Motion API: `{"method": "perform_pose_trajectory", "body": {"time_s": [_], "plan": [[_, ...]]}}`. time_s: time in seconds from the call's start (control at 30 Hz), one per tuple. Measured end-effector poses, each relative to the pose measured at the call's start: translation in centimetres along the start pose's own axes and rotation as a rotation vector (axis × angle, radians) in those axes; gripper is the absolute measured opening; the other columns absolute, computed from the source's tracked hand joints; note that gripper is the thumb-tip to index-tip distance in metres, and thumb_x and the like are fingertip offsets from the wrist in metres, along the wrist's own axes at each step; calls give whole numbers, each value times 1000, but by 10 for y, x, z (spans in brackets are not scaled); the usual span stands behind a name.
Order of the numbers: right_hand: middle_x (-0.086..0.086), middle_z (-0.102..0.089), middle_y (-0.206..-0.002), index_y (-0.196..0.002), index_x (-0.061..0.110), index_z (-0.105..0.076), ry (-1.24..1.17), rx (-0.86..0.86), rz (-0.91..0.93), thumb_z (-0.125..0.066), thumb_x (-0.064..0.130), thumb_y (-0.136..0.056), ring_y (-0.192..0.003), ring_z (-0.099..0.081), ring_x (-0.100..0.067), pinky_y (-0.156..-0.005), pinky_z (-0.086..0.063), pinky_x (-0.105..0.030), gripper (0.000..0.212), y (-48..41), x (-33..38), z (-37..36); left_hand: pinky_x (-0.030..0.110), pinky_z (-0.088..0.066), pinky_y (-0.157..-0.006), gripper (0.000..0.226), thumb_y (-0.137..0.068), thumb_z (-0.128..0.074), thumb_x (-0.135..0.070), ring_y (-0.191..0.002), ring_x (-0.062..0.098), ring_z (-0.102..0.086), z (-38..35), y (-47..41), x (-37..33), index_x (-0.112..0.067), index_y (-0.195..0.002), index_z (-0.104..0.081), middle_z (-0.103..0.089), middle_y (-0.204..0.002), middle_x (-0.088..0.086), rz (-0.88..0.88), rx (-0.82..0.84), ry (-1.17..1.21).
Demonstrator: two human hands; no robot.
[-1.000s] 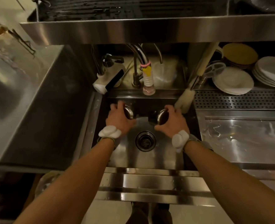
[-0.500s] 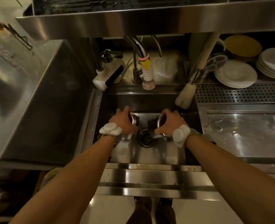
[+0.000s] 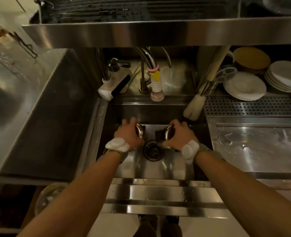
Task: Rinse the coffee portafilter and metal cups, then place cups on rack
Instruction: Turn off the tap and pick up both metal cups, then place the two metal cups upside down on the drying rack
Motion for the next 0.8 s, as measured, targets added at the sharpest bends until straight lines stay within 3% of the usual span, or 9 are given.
{"method": "perform_pose_trajectory", "body": {"time_s": [0.1, 0.17, 0.27, 0.33, 0.47, 0.5, 0.6, 0.67, 0.8], "plan": [[-9, -38, -130, -121, 34, -34, -176, -309, 33, -78, 48, -50, -111, -50, -37, -92, -47, -45, 85, -8, 11, 24, 44, -53, -84, 76, -56, -81, -40, -105, 34, -56, 27, -8, 0, -30, -119, -39, -42, -124, 9, 42, -336, 253], [-10, -39, -129, -119, 33, -35, -133, -287, 41, -80, 44, -50, -109, -50, -37, -91, -49, -46, 84, -6, 14, 22, 43, -53, -84, 79, -55, -83, -38, -105, 34, -56, 32, -6, 0, -30, -119, -39, -42, -122, 9, 24, -242, 235], [-6, -53, -115, -114, 26, -48, 59, 88, 36, -81, 45, -47, -103, -58, -31, -86, -53, -40, 78, 1, 7, -2, 40, -51, -82, 82, -54, -82, -42, -103, 35, -57, 8, 0, 1, -32, -123, -39, -44, -120, 8, -57, 137, -133], [-7, -49, -119, -117, 27, -44, 43, 55, 39, -82, 45, -48, -104, -57, -32, -88, -51, -39, 81, 5, 6, -6, 43, -51, -81, 76, -58, -79, -44, -105, 37, -55, 4, 4, 1, -32, -121, -39, -42, -121, 9, -95, 37, -95], [-9, -40, -128, -121, 33, -34, -96, -294, 38, -81, 44, -53, -109, -51, -36, -91, -46, -43, 83, -6, 17, 17, 44, -54, -80, 77, -52, -79, -44, -102, 33, -56, 34, -11, 4, -35, -116, -38, -42, -119, 7, -40, -356, 233], [-10, -40, -128, -121, 33, -34, -78, -286, 36, -81, 43, -53, -109, -51, -36, -90, -47, -44, 84, -4, 18, 16, 42, -54, -80, 78, -50, -80, -43, -101, 33, -56, 38, -12, 6, -36, -115, -38, -42, -119, 7, -49, -312, 222], [-11, -47, -124, -125, 28, -41, 98, 19, -23, -82, 45, -53, -107, -54, -35, -84, -50, -38, 85, -3, 14, 5, 36, -50, -77, 85, -44, -83, -47, -100, 34, -58, 25, -13, 5, -37, -117, -41, -46, -117, 7, -80, 104, -63], [-11, -45, -124, -125, 28, -40, 101, -4, 3, -83, 45, -53, -109, -53, -36, -89, -49, -40, 85, 6, 13, -2, 38, -48, -76, 82, -49, -80, -48, -100, 35, -57, 11, -3, 9, -38, -118, -39, -45, -116, 6, -116, 82, -119], [-11, -38, -131, -119, 32, -34, -116, -264, -25, -84, 37, -54, -114, -48, -38, -92, -47, -44, 83, 7, 14, 9, 33, -48, -73, 78, -48, -79, -49, -90, 27, -54, 15, -6, 9, -38, -112, -37, -40, -108, 1, -54, -93, 115]]}}
Point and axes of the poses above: each hand's wrist, its own y-axis away from the middle knuckle, its own z-axis out of the back of the hand, x = y × z, the point moved 2 cm from there along -y, towards the middle knuckle
